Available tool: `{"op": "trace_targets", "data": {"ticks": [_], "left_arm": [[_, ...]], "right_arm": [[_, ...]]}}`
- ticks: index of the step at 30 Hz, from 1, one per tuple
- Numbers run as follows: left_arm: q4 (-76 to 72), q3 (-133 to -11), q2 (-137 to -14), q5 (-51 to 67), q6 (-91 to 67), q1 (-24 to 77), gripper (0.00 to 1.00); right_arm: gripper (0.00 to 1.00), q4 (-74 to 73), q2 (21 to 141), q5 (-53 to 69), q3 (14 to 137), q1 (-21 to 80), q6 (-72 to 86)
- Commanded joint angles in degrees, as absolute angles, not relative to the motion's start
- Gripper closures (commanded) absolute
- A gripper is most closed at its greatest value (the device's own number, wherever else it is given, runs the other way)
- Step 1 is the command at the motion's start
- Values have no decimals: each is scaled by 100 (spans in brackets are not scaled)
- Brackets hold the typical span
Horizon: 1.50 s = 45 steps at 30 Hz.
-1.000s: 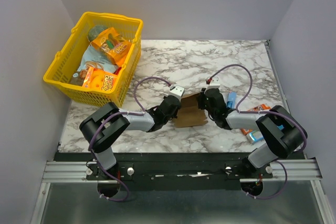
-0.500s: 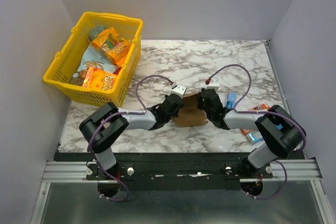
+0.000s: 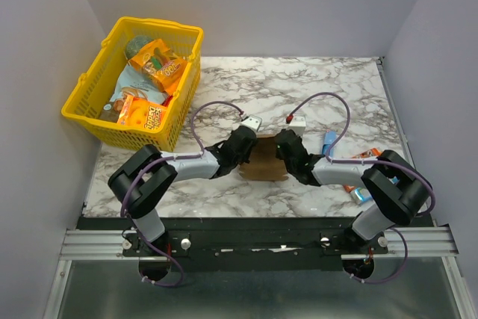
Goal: Fold the paper box
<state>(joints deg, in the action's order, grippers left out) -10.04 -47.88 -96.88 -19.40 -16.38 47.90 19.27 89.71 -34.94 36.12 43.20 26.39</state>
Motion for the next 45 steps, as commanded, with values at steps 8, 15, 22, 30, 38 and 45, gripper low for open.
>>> {"op": "trace_targets", "data": {"ticks": [8,15,22,30,38,45], "left_arm": [[-97,-4781,-9360,-2232,-1345,4509,100],[-17,-4799,-9343,-2338,-1354,4395,100],[-176,-4763,-9342,-1890,-1248,4342,100],[-9,-4974,-9624,-1908,-1134,4342,100],[176,-5124,-9773,-1776,-1143,4333,100],[149,-5071,-9668,-933,-624,4324,100]], "right_arm": [[99,335,9351,-4947,3788,4342,3242],[99,70,9448,-5344,3885,4482,3498],[78,271,9115,-4415,3893,4483,2964],[37,150,8034,-2350,3744,4491,3155],[32,220,6962,-599,3323,4526,2602],[25,-1123,6389,-1184,3988,4518,2277]]}}
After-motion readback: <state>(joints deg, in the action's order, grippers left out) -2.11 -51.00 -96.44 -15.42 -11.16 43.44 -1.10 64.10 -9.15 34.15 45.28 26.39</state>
